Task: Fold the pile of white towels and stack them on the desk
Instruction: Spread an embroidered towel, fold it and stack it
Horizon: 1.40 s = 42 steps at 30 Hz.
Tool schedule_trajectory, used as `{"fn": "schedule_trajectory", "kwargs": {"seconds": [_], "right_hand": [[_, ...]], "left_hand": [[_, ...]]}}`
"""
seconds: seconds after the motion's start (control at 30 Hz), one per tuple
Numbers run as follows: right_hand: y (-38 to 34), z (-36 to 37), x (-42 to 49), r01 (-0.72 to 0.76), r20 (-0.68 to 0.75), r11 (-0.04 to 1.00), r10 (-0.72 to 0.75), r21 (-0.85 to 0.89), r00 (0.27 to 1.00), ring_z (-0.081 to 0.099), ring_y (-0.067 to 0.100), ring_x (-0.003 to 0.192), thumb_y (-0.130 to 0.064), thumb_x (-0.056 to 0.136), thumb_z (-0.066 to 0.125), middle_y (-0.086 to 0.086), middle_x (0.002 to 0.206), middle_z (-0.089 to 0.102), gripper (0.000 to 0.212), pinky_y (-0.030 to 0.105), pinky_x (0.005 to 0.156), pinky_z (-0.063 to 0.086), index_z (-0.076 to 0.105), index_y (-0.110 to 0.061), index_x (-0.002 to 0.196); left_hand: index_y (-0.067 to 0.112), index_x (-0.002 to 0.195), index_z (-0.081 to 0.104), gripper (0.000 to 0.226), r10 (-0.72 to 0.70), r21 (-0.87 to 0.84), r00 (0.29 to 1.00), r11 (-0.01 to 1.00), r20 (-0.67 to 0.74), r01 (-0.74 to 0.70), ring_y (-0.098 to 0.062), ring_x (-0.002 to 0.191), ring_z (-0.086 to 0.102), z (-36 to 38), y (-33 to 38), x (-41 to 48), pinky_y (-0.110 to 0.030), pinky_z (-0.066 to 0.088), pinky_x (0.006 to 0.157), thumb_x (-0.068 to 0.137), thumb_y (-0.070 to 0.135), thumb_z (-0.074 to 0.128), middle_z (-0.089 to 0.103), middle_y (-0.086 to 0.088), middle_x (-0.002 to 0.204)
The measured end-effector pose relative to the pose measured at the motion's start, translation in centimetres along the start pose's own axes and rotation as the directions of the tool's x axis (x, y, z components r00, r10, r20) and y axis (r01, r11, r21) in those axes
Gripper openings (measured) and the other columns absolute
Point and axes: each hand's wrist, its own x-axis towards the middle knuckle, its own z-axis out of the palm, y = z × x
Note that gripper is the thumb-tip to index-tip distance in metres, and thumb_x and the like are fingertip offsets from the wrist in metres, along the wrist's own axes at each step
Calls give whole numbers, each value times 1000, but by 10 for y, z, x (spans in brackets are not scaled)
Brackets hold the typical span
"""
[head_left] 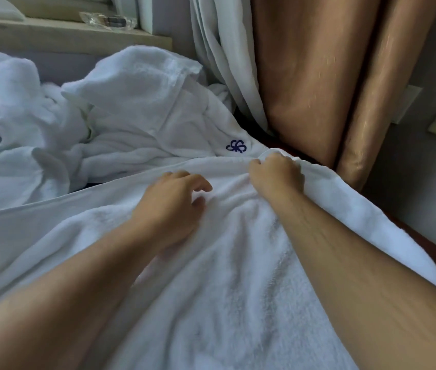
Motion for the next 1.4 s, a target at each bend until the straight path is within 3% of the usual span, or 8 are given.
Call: {"fn": "schedule_trajectory", "kwargs": {"seconds": [0.1,0.27,0.5,0.6,0.83,1.0,1.17,1.4], "right_hand": [[6,5,8,12,-29,984,-7,176,1000,59,27,102,-34,95,41,8,123,63,54,39,78,51,40,-23,148],[24,7,30,-72,-32,997,72,-6,997,55,32,120,-42,100,36,16,145,50,61,38,80,38,26,-27,159],[35,5,47,-62,-291,903,202,425,935,53,4,77,-35,97,46,-8,72,59,33,26,60,43,66,-12,84],[43,-3,44,45,-334,682,298,730,894,66,7,81,-32,93,61,-8,86,69,11,28,78,57,66,-27,84],[68,-38,43,-73,171,-246,407,966,897,67,31,101,2,97,52,16,117,62,23,44,88,60,63,-16,107],[82,-34,33,-209,195,-14,428,978,882,68,27,91,-4,99,57,13,98,65,9,40,76,62,65,-7,98],[73,-41,37,-272,178,331,288,904,941,61,17,89,2,97,56,5,99,57,20,36,81,59,56,-14,110],[91,-69,23,-212,36,435,378,875,925,62,21,99,-1,95,57,8,124,63,39,25,65,47,63,-22,128]], "left_hand": [[34,139,49,53,-105,176,988,977,-113,124,-27,135,34,4,-19,8,-43,29,110,90,51,58,46,1,146],[29,152,29,89,-203,209,971,952,-125,226,-30,142,30,7,-37,9,-45,14,118,79,77,47,38,-2,155],[36,123,62,51,-135,258,977,950,-163,174,-30,120,48,-12,-39,9,-44,32,102,81,66,64,59,-1,123],[41,129,57,47,-86,222,985,968,-150,118,-27,127,39,-11,-38,9,-45,28,105,86,59,63,50,2,133],[43,133,58,39,-3,222,988,974,-153,37,-27,132,37,-3,-36,9,-46,22,108,94,47,57,50,2,142],[29,106,73,18,166,254,949,962,-268,-97,-35,106,57,-4,-27,6,-47,37,92,93,37,62,68,-3,112],[17,96,45,12,229,253,936,954,-268,-161,-35,73,64,-8,-7,1,-41,39,78,101,27,50,69,-9,81],[25,126,50,47,165,326,969,940,-183,-99,-33,94,63,-29,23,-25,-34,39,60,85,33,72,61,-2,112]]}}
